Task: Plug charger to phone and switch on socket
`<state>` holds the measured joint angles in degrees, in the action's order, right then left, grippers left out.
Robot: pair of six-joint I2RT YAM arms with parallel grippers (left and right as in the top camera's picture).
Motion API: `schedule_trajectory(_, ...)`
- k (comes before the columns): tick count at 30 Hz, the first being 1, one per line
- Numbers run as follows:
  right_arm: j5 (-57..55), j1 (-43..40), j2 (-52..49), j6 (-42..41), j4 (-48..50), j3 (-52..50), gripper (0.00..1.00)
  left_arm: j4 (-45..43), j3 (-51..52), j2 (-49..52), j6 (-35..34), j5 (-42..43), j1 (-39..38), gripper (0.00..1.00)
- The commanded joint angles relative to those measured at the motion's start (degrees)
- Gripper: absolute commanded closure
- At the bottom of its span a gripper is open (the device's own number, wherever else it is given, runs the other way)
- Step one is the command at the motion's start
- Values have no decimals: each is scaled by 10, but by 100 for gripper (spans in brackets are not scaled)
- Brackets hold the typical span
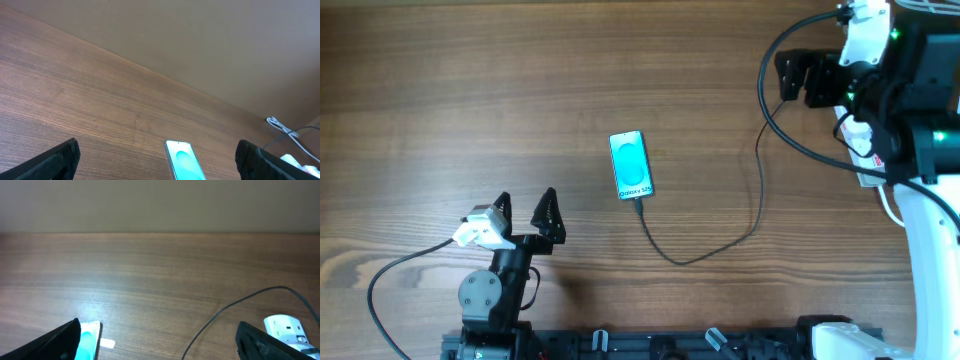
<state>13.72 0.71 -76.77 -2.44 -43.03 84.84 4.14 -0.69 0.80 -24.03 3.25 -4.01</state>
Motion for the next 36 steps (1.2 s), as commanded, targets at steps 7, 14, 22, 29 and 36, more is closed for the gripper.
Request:
schedule_trajectory(7,3,2,26,8,-6,2,0,2,4,-5,13,-6,3,0)
schedule_trajectory(14,-14,2,48,10,-17,2,0,2,4,-5,13,-6,3,0)
schedule_trajectory(22,-18,2,68,10,-133,-50,0,2,4,-5,13,-6,3,0)
schedule_trajectory(29,-18,34,131,9,-8,-258,0,2,4,-5,13,-6,3,0)
schedule_trajectory(36,-18,76,209,9,77,-415,0,2,4,-5,13,-6,3,0)
